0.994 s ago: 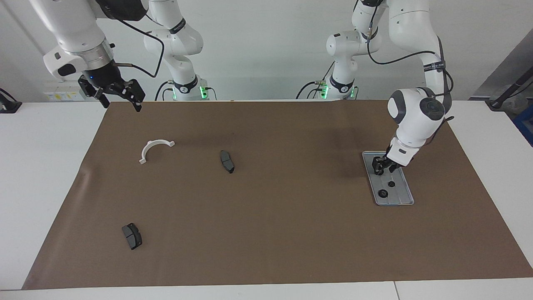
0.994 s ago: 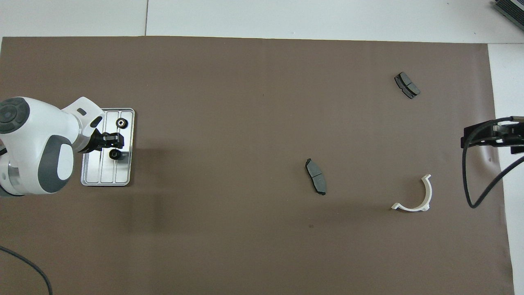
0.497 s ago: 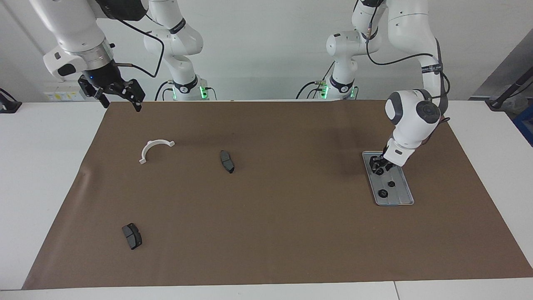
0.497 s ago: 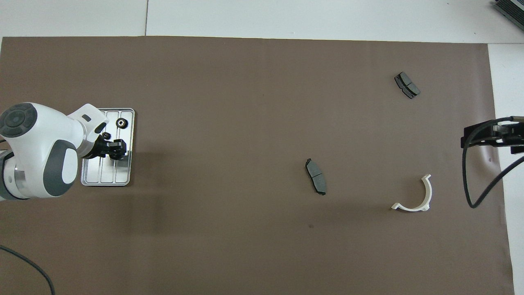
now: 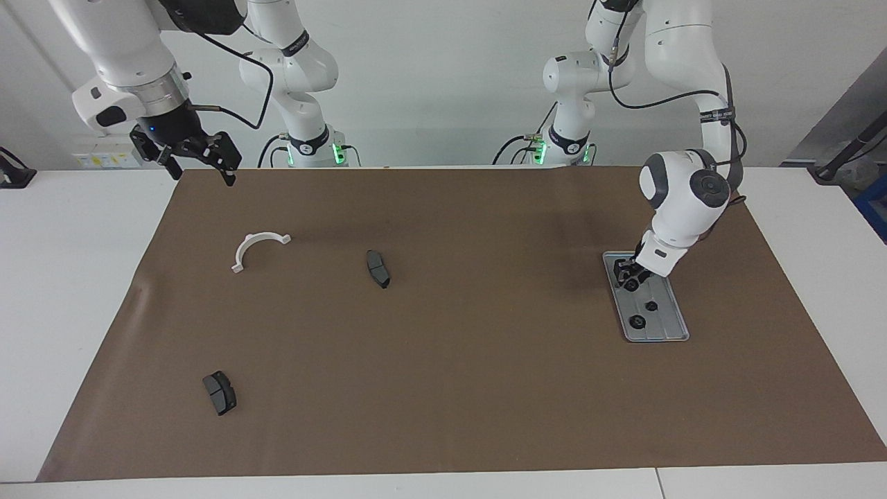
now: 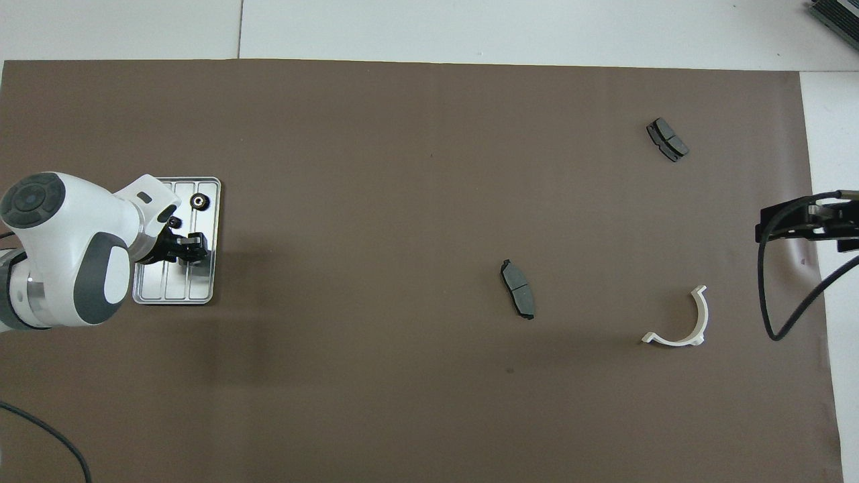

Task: Place bearing gear from tray to pile
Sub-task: 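Lower the left gripper and grasp a black bearing in the tray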

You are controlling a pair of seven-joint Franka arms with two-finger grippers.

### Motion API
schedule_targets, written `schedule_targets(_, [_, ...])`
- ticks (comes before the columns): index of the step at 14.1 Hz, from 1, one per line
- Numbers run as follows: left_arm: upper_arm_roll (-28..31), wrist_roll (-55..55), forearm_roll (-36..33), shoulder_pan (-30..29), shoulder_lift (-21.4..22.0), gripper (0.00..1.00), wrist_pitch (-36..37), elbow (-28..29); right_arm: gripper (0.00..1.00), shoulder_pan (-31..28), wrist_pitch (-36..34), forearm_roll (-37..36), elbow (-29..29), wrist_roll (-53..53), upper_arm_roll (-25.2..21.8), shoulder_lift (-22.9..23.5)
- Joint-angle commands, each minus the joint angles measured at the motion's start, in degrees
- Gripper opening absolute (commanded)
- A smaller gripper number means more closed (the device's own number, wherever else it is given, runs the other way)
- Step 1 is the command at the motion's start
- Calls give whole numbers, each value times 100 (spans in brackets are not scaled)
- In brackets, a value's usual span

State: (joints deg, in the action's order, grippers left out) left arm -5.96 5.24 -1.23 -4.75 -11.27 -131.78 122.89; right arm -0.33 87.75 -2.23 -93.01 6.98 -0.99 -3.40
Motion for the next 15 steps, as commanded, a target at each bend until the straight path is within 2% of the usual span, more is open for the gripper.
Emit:
schedule_targets(1, [33, 82, -44, 36, 55, 51, -128, 138, 100, -2, 84, -14, -165, -162, 3, -135])
schedule_targets(15, [33, 82, -44, 18, 37, 35, -146, 138, 100, -2, 84, -14, -156, -162, 3, -126])
